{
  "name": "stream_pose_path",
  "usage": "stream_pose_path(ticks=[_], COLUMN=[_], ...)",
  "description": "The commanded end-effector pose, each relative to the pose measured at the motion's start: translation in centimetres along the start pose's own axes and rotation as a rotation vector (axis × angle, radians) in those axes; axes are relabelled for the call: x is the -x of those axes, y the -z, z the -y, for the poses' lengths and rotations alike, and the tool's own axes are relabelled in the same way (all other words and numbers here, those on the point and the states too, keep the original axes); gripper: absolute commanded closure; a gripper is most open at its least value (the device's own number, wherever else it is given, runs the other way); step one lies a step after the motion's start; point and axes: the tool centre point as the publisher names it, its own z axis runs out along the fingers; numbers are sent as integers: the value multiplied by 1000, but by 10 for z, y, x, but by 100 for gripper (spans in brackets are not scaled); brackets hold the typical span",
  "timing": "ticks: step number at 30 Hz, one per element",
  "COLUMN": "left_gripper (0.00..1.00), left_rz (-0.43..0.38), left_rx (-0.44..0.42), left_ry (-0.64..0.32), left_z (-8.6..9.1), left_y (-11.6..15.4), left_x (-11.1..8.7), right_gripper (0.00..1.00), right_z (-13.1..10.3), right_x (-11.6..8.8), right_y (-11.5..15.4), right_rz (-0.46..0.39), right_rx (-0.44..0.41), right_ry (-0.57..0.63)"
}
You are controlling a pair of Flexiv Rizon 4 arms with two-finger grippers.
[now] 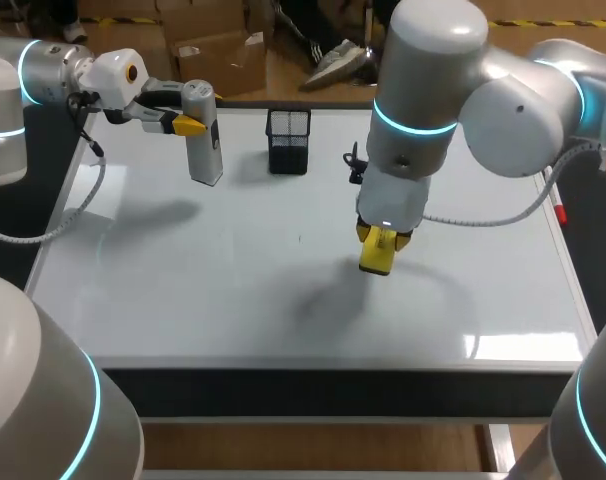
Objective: Pick up the inspection probe, press it on each red-marked spot on the whiteboard one by one, put down the probe, pick up the eraser, and wipe off all the red marks.
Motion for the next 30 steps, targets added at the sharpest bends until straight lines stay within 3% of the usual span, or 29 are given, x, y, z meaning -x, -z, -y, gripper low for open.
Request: stream_pose_path(ticks=[1, 8, 15, 30], left_gripper=[100, 100, 100, 100], left_rz=[-2, -2, -2, -2], left_rx=[2, 2, 2, 2], left_ry=[1, 1, 1, 1], left_z=[2, 2, 2, 2], left_y=[0, 0, 0, 0], left_x=[0, 0, 0, 0], right_gripper=[100, 100, 100, 100], right_z=[0, 8, 47, 123], right_x=[-1, 0, 11, 33], right_y=[1, 2, 5, -11], right_rz=[-2, -22, -60, -29], right_rx=[-3, -3, -20, 22], right_ry=[2, 29, 102, 224])
